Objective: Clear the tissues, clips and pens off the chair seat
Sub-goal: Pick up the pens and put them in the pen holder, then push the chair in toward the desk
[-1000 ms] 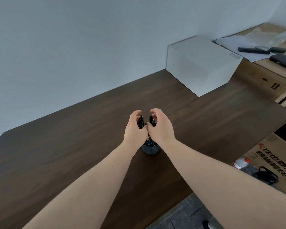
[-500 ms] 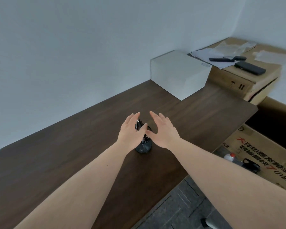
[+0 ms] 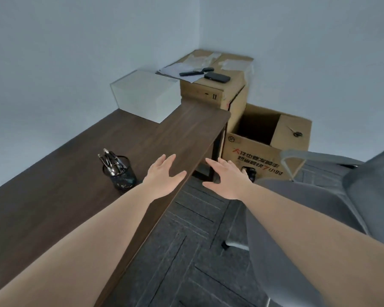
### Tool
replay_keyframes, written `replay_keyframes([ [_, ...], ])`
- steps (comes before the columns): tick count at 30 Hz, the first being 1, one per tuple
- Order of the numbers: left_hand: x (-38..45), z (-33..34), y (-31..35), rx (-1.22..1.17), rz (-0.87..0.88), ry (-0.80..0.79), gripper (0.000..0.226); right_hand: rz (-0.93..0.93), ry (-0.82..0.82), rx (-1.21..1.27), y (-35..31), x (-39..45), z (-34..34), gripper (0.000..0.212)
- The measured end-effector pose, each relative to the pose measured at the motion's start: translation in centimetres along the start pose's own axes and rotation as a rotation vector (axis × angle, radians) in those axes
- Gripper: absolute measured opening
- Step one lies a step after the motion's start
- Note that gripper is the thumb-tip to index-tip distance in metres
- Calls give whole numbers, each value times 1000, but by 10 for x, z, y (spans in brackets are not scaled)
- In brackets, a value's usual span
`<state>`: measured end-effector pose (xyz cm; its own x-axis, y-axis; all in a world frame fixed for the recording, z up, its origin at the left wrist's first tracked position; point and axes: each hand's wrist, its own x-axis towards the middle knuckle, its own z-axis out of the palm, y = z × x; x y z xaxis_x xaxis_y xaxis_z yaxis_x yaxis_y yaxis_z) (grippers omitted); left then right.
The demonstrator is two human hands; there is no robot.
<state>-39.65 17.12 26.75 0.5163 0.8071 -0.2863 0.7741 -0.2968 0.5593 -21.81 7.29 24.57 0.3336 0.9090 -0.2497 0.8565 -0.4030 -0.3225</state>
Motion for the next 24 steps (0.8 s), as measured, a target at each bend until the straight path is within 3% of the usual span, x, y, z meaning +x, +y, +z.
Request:
replay_keyframes([
  [7, -20, 84, 73, 168, 187, -154, 71, 228, 36, 52, 112, -87, 9, 73],
  [18, -88, 240, 161, 353, 336, -281, 79, 636, 106, 131, 273, -263, 62, 76],
  [24, -141, 331, 214, 308, 401, -426, 84, 769, 130, 213, 346, -349, 86, 78],
])
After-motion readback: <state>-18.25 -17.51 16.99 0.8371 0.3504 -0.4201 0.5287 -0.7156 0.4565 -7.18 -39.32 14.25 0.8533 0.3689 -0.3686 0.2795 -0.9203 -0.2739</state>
